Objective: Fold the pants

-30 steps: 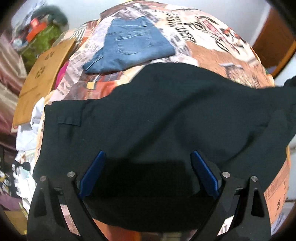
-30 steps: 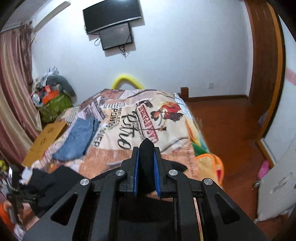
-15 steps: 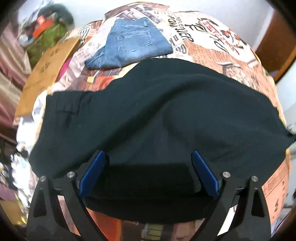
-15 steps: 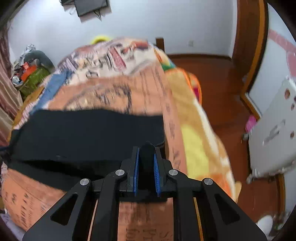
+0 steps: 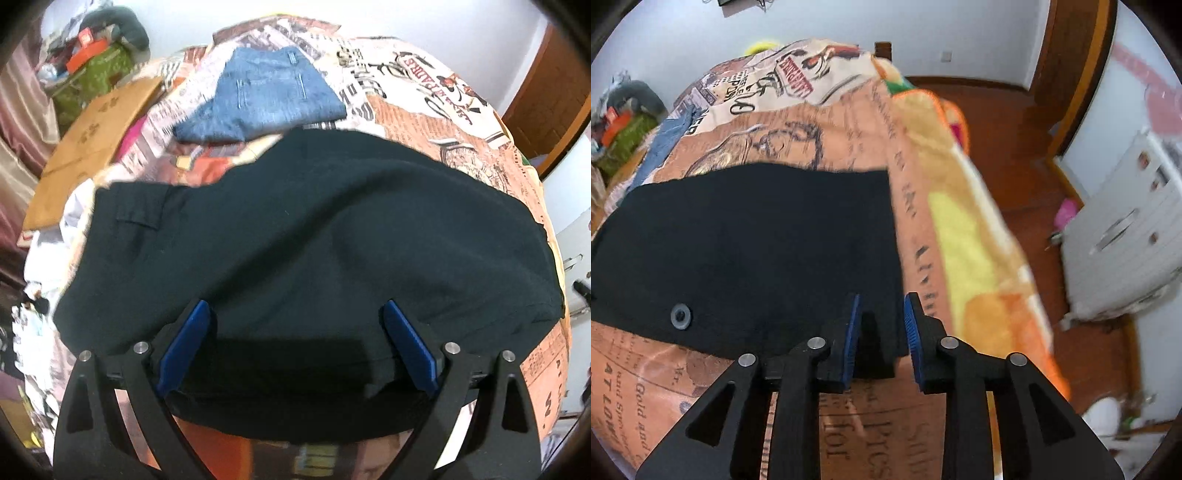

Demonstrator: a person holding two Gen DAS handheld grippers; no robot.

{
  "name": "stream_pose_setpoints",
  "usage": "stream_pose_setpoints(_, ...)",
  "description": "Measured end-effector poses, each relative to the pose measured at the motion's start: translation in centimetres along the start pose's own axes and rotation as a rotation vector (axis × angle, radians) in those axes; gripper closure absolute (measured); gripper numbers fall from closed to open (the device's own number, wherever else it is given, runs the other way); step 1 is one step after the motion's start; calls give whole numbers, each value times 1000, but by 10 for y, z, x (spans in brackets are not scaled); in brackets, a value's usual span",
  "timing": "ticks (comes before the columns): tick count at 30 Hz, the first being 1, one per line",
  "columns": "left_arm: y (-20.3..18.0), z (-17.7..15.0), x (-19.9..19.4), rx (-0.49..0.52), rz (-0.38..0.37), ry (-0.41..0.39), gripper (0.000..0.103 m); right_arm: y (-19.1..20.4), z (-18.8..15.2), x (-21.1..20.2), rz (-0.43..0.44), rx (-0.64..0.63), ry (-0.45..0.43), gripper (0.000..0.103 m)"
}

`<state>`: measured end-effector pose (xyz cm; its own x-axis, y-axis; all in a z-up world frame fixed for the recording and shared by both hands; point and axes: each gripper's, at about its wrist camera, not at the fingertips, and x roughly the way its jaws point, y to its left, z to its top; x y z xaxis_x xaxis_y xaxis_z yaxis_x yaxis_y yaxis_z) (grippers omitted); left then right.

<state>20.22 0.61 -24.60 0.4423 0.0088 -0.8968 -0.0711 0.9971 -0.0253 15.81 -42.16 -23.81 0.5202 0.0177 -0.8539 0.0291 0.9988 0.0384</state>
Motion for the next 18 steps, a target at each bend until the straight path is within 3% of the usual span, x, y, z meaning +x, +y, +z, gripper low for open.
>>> stream_pose_setpoints(3, 13, 6, -15, 4, 39, -74, 7, 12, 17, -21, 2, -36, -73, 58)
stream_pose_setpoints(9, 69, 28, -42, -61, 107, -196, 7, 63, 57, -42, 92, -130, -171, 58)
stream_pose_setpoints(15, 133, 54, -36, -115, 212, -196, 7, 141, 92, -38, 229, -249, -206, 58)
stream_pose_setpoints(18, 159, 60, -23, -129, 221, -166, 7, 180, 104, -29, 284, -323, -192, 58)
